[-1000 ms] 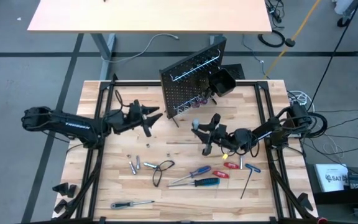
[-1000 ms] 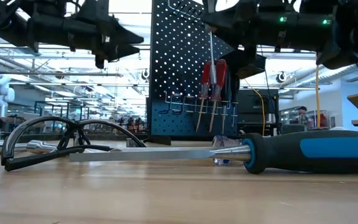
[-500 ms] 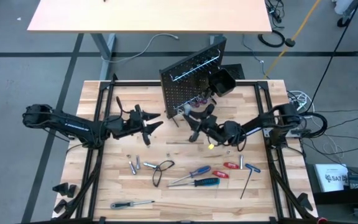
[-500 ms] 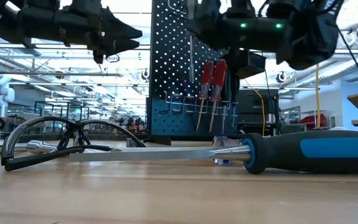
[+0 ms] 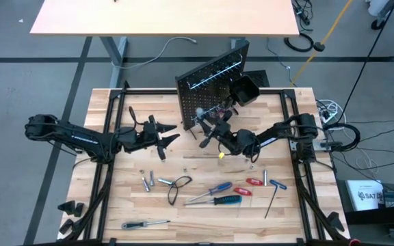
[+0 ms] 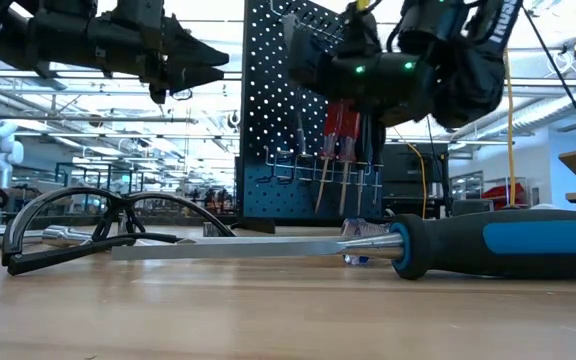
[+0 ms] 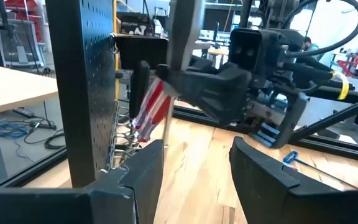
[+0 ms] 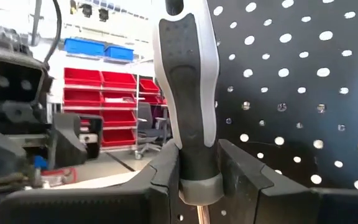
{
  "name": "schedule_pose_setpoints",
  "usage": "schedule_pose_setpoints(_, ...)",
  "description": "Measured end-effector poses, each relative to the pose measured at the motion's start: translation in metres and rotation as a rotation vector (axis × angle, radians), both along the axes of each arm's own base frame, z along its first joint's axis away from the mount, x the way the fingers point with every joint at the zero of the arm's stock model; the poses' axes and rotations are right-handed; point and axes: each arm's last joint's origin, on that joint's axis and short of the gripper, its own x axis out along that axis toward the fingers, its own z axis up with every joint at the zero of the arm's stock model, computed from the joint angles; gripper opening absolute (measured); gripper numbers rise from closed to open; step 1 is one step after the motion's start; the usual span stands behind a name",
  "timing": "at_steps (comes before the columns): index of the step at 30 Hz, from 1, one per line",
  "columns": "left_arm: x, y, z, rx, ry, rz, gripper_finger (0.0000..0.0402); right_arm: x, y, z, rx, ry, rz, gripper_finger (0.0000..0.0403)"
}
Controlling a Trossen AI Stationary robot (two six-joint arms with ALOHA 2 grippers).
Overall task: Hang tools onto peg board
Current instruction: Hang the top gray black screwdriver on the peg board
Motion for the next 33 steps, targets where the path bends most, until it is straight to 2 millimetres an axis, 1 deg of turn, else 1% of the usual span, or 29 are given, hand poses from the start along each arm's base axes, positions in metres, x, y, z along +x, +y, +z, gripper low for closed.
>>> schedule_pose_setpoints(5,0.0,0.0,-0.002,0.008,0.021,0.0,0.0185,0.008,-0.001,0.007,-0.063,0.018,-0.033,0.0076)
schedule_pose_setpoints(8,0.0,0.0,-0.002,0.009,0.029,0.0,0.0185,0.007,-0.002,0.007,-0.066,0.04,-0.094,0.0076)
schedule_pose_setpoints(13,0.0,0.0,-0.002,0.017,0.03,0.0,0.0185,0.007,-0.007,0.007,-0.064,0.043,-0.12,0.0076)
schedule_pose_setpoints(19,0.0,0.0,-0.002,0.017,0.027,0.0,0.0185,0.006,-0.015,0.007,-0.062,0.04,-0.138,0.0076)
schedule_pose_setpoints(28,0.0,0.0,-0.002,0.017,0.027,0.0,0.0185,0.006,-0.02,0.008,-0.05,0.02,-0.12,0.0076)
schedule_pose_setpoints(31,0.0,0.0,-0.002,0.017,0.027,0.0,0.0185,0.007,-0.02,0.005,-0.049,0.027,-0.121,0.0076)
schedule_pose_setpoints(33,0.0,0.0,-0.002,0.017,0.027,0.0,0.0185,0.008,-0.021,-0.001,-0.044,0.041,-0.122,0.0076)
